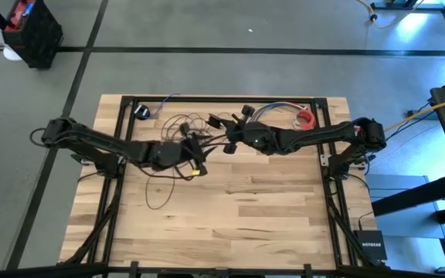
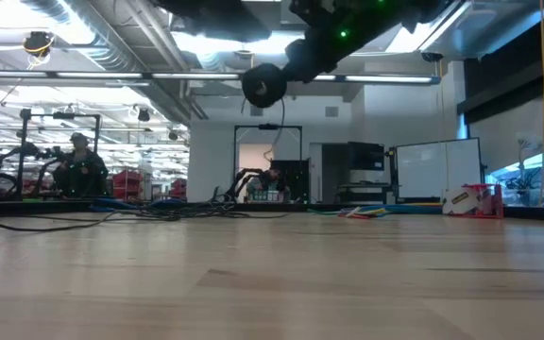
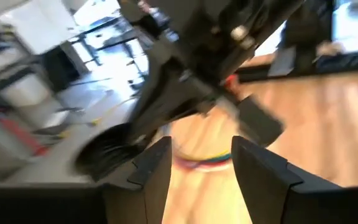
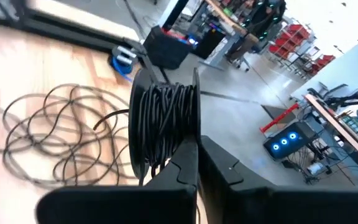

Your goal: Coiling cords

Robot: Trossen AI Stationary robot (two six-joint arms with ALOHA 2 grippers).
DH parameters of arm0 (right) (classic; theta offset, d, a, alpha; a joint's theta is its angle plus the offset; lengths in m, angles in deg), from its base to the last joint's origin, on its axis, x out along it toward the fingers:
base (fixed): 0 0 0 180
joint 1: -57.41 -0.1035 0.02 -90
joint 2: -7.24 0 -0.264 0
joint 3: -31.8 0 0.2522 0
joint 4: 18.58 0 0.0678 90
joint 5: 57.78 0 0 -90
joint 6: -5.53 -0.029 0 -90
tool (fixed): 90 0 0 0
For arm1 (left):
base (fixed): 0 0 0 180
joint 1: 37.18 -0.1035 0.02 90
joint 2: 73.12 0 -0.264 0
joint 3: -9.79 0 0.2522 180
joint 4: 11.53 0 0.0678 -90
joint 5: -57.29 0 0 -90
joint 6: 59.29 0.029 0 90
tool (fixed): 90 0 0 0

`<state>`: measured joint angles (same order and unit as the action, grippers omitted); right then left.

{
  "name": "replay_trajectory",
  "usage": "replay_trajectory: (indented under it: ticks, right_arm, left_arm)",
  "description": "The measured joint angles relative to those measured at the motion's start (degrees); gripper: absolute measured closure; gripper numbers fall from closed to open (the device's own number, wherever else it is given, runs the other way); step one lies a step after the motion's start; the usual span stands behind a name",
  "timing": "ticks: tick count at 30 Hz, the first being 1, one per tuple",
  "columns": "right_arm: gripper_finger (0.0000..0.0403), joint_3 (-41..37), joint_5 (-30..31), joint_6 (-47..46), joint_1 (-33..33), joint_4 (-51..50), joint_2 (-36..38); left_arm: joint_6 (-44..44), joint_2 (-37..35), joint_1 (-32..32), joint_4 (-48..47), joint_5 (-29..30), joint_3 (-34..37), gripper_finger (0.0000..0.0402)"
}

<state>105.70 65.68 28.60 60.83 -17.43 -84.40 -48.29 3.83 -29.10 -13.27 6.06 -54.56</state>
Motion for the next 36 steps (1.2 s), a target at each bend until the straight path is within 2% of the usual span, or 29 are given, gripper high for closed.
replay_trajectory:
  ticks: [4,6,12,20,24,27,36]
  right_arm:
    - [0.0397,0.0,-1.6,0.8,0.0,-2.9,0.0]
    - [0.0397,0.0,-2.6,1.6,0.0,-3.7,0.0]
    - [0.0397,0.0,-7.4,1.7,0.0,-3.9,0.1]
    - [0.0397,0.0,-10.9,1.4,0.0,-3.0,0.1]
    - [0.0397,0.0,-11.6,1.4,0.0,-2.1,0.1]
    - [0.0397,0.0,-11.8,1.5,0.0,-1.3,0.1]
    - [0.0397,0.0,-15.1,2.9,0.0,-1.4,0.2]
  left_arm:
    - [4.0,-1.7,2.8,-5.9,8.9,0.0,0.0248]
    - [5.2,-2.3,3.4,-8.7,10.6,0.0,0.0251]
    - [5.7,-2.3,2.6,-11.6,10.8,0.0,0.0259]
    - [2.9,-2.3,1.6,-14.6,10.6,0.0,0.0261]
    - [3.3,-2.3,1.6,-17.4,7.8,0.0,0.0261]
    - [3.4,-2.2,1.6,-17.5,5.7,0.0,0.0261]
    - [7.6,-2.2,2.6,-16.5,6.7,0.1,0.0261]
